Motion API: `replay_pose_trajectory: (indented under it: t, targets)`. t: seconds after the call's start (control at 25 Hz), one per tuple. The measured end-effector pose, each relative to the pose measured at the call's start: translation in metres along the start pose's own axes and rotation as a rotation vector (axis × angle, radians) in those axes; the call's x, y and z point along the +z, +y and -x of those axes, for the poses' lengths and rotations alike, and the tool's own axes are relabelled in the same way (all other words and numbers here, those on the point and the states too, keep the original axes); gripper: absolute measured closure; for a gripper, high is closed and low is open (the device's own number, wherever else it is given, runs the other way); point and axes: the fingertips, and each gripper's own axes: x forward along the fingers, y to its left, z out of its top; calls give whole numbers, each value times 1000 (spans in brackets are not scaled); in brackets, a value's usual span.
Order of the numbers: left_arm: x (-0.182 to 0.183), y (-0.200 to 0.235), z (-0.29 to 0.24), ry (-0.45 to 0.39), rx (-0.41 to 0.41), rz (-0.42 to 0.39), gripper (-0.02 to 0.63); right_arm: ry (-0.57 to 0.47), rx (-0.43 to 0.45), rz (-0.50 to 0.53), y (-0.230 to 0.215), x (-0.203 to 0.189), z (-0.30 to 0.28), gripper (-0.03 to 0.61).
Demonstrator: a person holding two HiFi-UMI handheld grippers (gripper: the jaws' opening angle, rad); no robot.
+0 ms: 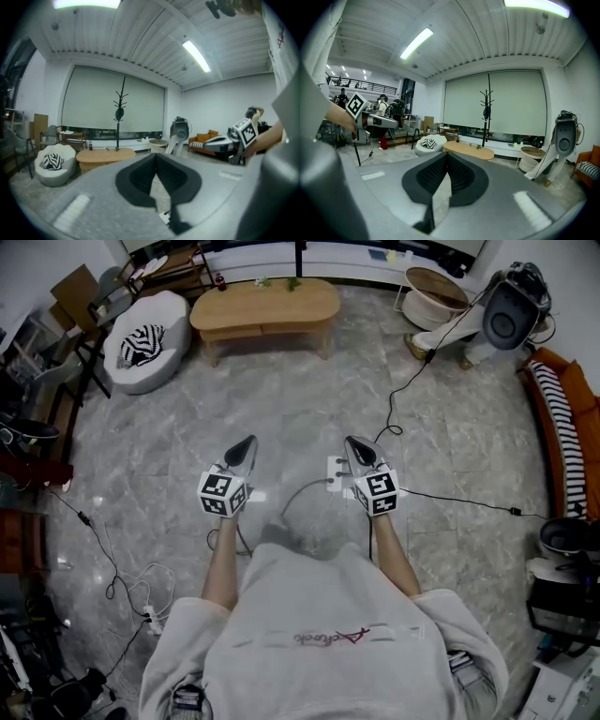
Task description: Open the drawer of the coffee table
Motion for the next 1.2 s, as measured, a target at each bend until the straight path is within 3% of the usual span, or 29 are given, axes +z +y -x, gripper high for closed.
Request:
replay_pose_trajectory:
  t: [0.68, 1.2]
  targets:
    - [-2, 24, -22, -16, 22, -2, 618, -9, 16, 19, -14, 1, -31, 575]
    - [2, 84, -95, -12, -17, -6, 618, -2, -9, 19, -52, 9, -111, 575]
